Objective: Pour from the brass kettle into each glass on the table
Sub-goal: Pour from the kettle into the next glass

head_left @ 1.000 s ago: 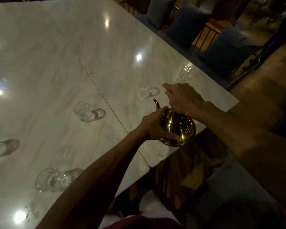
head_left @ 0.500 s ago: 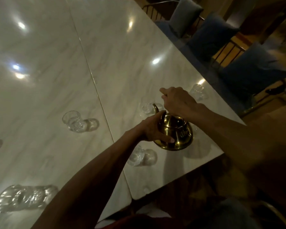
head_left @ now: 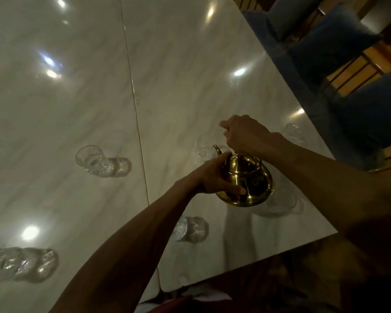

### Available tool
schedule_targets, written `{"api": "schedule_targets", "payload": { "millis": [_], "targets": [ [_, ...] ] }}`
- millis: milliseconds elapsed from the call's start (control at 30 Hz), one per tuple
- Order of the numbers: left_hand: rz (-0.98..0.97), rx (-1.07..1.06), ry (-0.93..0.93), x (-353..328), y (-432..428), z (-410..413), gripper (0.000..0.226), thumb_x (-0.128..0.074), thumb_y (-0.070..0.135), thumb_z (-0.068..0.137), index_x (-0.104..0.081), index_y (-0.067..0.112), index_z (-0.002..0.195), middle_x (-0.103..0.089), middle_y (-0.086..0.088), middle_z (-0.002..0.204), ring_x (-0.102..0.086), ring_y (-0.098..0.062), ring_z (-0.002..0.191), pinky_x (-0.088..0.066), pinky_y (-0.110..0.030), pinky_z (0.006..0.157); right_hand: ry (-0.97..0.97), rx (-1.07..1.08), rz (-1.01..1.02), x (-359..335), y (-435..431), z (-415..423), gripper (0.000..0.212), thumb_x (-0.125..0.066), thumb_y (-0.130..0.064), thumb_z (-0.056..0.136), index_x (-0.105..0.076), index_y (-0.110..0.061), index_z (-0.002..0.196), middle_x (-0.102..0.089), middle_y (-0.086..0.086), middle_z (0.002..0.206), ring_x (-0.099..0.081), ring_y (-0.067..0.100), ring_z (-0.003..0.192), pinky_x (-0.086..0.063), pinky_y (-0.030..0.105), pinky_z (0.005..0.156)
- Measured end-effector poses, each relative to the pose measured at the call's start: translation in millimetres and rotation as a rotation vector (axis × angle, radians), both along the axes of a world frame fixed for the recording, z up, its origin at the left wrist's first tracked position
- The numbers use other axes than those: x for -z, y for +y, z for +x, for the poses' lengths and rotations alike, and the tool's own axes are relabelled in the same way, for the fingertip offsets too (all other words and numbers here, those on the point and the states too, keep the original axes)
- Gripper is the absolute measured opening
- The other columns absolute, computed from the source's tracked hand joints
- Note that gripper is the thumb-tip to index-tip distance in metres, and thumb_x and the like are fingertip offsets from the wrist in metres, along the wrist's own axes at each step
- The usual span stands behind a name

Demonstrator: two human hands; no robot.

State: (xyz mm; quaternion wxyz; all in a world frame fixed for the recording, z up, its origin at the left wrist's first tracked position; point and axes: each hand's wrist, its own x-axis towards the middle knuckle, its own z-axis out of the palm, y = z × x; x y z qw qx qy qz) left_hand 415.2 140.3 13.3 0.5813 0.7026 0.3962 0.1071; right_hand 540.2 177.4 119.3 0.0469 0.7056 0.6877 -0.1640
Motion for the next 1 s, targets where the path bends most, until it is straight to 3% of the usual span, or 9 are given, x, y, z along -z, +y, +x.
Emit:
{"api": "schedule_targets", "payload": {
  "millis": [200,367,467,567,667,867,1000],
  "targets": [
    [-0.04,-0.04,-0.054,5.0,6.4,7.4,0.095,-0.093,0.026,0.077,-0.04,0.025,0.156,-0.057,-0.001,0.149,-0.051,-0.013,0.129,-0.044,-0.031,0.102,-0.051,-0.064,-0.045,2.8,16.0,2.0,0.043,-0.055,-0.014,0.091,-0.054,-0.014,0.134,-0.055,0.012,0.133,-0.058,0.029,0.112,-0.051,0.037,0.089],
    [-0.057,-0.049,-0.071,7.3,9.8,7.0,0.091,-0.093,0.026,0.078,-0.043,0.026,0.153,-0.059,0.002,0.147,-0.052,-0.009,0.123,-0.043,-0.015,0.088,-0.055,-0.083,-0.053,5.0,21.7,1.3,0.04,-0.055,-0.014,0.091,-0.056,-0.014,0.131,-0.059,0.013,0.127,-0.06,0.028,0.107,-0.052,0.038,0.087],
    [-0.066,-0.054,-0.084,7.5,10.3,6.2,0.089,-0.093,0.026,0.077,-0.045,0.025,0.152,-0.059,0.003,0.146,-0.053,-0.009,0.124,-0.048,-0.023,0.096,-0.056,-0.095,-0.066,7.1,25.5,0.1,0.042,-0.055,-0.014,0.091,-0.055,-0.014,0.133,-0.057,0.012,0.131,-0.059,0.029,0.11,-0.052,0.037,0.088],
    [-0.07,-0.056,-0.091,8.0,10.4,5.6,0.09,-0.093,0.026,0.078,-0.045,0.025,0.153,-0.059,0.003,0.146,-0.053,-0.009,0.125,-0.045,-0.021,0.094,-0.052,-0.09,-0.078,7.8,28.4,-0.6,0.045,-0.056,-0.015,0.091,-0.053,-0.015,0.136,-0.056,0.012,0.134,-0.059,0.029,0.112,-0.051,0.037,0.089],
    [-0.08,-0.059,-0.093,7.3,11.6,5.4,0.092,-0.093,0.027,0.078,-0.043,0.025,0.155,-0.058,0.003,0.148,-0.052,-0.01,0.127,-0.047,-0.029,0.103,-0.044,-0.079,-0.085,7.0,29.7,-1.0,0.047,-0.057,-0.015,0.091,-0.051,-0.015,0.138,-0.054,0.012,0.136,-0.057,0.028,0.115,-0.049,0.034,0.088],
    [-0.082,-0.058,-0.094,7.1,13.8,5.8,0.093,-0.093,0.03,0.078,-0.042,0.026,0.155,-0.057,0.003,0.149,-0.052,-0.012,0.13,-0.046,-0.034,0.106,-0.059,-0.084,-0.095,3.4,31.0,-3.1,0.045,-0.056,-0.013,0.091,-0.05,-0.009,0.135,-0.055,0.014,0.13,-0.058,0.028,0.11,-0.045,0.029,0.077],
    [-0.07,-0.06,-0.11,6.9,14.0,4.0,0.091,-0.092,0.026,0.08,-0.042,0.026,0.156,-0.056,0.003,0.149,-0.05,-0.007,0.126,-0.044,-0.015,0.091,-0.076,-0.082,-0.104,2.7,33.6,-4.9,0.047,-0.056,-0.011,0.09,-0.049,-0.01,0.136,-0.054,0.014,0.13,-0.058,0.028,0.109,-0.043,0.029,0.074]
  ]
}}
